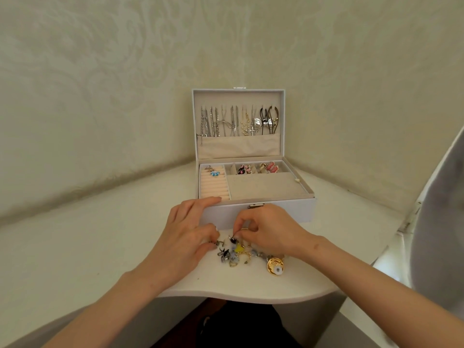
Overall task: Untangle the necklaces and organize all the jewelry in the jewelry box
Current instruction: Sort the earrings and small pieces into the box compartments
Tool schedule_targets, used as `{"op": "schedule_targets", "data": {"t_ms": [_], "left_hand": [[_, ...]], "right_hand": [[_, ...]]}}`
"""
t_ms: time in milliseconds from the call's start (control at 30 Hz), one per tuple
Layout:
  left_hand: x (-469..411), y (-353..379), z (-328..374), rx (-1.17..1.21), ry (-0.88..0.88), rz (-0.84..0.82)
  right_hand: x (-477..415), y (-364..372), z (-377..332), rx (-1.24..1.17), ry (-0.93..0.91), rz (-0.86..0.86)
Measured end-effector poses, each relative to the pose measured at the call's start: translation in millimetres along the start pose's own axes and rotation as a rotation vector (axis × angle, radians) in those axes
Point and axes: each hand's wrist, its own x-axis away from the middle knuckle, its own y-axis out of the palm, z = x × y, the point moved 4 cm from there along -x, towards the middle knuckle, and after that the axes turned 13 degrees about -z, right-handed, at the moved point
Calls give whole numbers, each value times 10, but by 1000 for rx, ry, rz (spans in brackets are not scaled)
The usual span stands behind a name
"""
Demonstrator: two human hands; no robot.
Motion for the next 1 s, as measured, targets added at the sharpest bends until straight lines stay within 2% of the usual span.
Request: {"op": "schedule_targets", "data": {"t_ms": [200, 433, 500, 767, 1000], "left_hand": [[22, -24, 7, 21, -8, 17], [-95, -64, 58, 306, -61, 122], [-162, -66, 79, 319, -62, 113], [-249, -37, 90, 318, -63, 88], [-252, -11, 21, 281, -78, 103]], "right_hand": [[21, -56, 65, -80, 26, 12], [55, -170, 65, -449, -21, 69], [56, -170, 67, -503, -29, 67], [61, -140, 94, -592, -49, 66], [60, -112, 106, -576, -33, 98]]}}
